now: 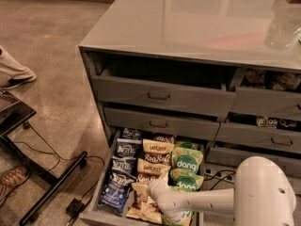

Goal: Pick brown chip bag from bottom drawer and place on counter

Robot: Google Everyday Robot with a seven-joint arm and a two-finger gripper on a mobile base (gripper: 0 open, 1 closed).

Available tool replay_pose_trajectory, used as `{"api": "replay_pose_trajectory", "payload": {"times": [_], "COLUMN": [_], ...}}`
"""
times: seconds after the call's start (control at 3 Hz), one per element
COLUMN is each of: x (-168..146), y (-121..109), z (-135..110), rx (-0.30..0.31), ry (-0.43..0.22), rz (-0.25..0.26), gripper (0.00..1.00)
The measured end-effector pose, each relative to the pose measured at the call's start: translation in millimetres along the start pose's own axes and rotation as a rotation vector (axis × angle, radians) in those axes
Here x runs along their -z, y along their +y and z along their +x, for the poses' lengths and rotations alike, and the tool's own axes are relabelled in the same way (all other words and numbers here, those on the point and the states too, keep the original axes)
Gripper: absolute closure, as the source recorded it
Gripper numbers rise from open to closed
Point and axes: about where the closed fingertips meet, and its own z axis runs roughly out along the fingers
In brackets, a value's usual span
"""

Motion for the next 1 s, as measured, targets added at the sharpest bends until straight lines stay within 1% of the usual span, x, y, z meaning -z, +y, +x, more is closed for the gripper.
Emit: {"api": "replay_pose_trajectory", "payload": {"times": [0.33,1.0], "x": [0.0,-14.3], "y": [0.0,-12.5], "z": [0.0,24.1], "rx": [0.000,-0.036], "ry": [0.000,0.023], "rz": [0.000,0.069], "gripper": [0.00,0.00]}}
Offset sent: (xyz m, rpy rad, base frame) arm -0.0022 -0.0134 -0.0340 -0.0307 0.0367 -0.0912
